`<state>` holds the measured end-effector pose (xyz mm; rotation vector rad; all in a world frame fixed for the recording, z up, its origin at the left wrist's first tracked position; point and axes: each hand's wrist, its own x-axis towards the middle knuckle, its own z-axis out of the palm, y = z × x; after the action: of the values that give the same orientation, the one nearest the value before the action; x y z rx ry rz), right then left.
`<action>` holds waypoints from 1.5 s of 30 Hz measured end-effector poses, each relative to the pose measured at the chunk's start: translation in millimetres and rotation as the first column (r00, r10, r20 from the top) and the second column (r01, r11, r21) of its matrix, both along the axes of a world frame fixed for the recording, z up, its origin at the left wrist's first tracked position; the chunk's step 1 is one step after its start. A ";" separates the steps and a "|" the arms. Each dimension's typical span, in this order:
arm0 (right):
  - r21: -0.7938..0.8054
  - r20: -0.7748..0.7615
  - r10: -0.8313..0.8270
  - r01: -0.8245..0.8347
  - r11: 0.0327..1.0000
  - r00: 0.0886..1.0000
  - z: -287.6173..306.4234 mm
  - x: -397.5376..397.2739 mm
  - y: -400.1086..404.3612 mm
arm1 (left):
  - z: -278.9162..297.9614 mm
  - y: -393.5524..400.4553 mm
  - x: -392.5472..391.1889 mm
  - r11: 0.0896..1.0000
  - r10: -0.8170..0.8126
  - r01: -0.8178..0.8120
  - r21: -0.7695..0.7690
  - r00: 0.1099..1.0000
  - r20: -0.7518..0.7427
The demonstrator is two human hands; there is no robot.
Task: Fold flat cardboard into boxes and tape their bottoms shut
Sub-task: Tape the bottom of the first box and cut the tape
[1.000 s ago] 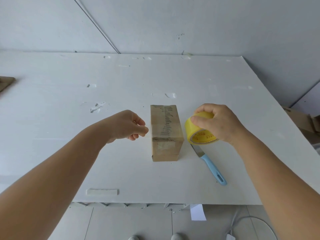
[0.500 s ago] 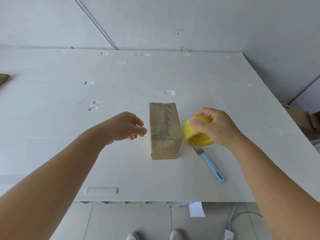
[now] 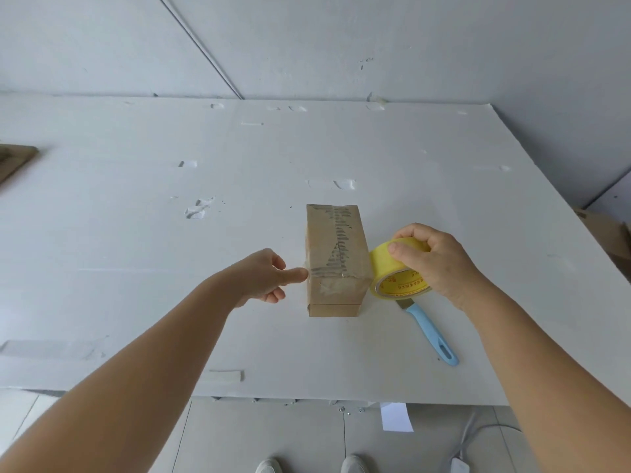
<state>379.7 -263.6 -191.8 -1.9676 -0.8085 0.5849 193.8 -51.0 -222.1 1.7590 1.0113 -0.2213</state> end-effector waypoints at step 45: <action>0.237 -0.422 -0.047 0.161 0.958 0.906 -31.9 5.9 7.8 | 20.1 -31.3 69.8 0.235 -0.746 0.497 0.835 0.644 -0.173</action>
<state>385.6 -255.8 -223.7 -1.5535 -0.4827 0.7533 263.6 -82.3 -201.9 2.9853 0.0213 0.0433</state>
